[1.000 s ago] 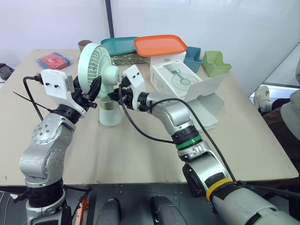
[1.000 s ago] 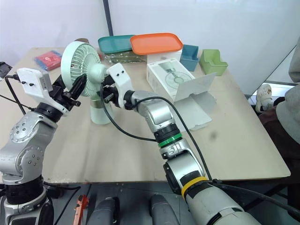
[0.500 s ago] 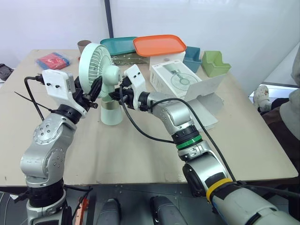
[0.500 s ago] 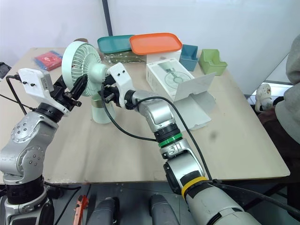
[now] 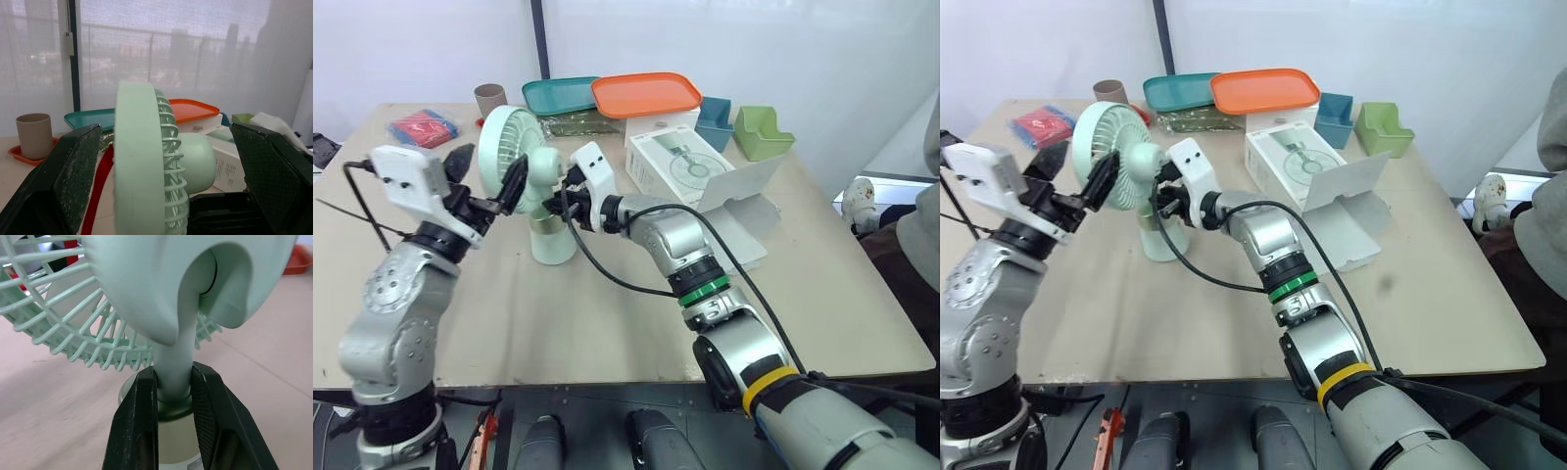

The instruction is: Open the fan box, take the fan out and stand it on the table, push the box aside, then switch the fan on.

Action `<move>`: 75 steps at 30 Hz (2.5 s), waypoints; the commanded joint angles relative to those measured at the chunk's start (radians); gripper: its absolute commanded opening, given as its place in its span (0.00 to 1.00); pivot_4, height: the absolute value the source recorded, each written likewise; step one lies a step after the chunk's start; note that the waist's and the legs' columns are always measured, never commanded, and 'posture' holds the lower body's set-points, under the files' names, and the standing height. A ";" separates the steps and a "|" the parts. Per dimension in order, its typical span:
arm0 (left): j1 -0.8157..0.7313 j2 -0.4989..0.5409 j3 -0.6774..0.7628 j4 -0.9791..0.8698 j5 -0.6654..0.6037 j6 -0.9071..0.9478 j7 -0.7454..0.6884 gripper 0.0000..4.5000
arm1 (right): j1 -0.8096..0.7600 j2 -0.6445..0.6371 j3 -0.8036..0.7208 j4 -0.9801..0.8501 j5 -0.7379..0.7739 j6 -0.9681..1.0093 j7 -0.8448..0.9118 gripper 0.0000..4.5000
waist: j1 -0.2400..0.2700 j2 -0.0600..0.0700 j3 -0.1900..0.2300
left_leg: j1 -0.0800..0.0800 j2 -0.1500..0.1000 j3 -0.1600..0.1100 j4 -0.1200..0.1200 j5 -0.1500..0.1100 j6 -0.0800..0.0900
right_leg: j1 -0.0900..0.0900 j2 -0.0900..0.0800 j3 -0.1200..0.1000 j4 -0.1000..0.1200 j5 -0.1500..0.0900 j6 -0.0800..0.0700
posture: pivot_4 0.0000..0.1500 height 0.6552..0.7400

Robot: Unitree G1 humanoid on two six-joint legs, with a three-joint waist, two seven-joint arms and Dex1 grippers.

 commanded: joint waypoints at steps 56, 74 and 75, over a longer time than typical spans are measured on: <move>0.213 0.248 -0.245 0.497 0.117 -0.290 -0.775 0.02 | 0.411 -0.268 0.115 -0.679 0.087 0.053 0.213 0.09 | 0.000 0.001 0.000 | 0.002 0.004 0.001 -0.003 0.003 -0.002 | -0.002 0.001 -0.004 0.003 -0.004 0.000 | 1.00 1.00; 0.127 0.192 -0.352 0.629 0.203 -0.382 -0.826 0.02 | 0.426 -0.267 0.127 -0.675 0.065 0.048 0.200 0.09 | 0.000 0.001 0.000 | 0.004 0.004 0.002 -0.003 0.009 0.003 | -0.002 0.002 -0.003 0.004 0.001 0.001 | 1.00 1.00; 0.125 0.193 -0.353 0.634 0.205 -0.385 -0.832 0.02 | 0.427 -0.267 0.128 -0.676 0.064 0.048 0.199 0.09 | 0.000 0.001 0.000 | 0.004 0.004 0.002 -0.003 0.009 0.003 | -0.002 0.002 -0.003 0.004 0.001 0.001 | 1.00 1.00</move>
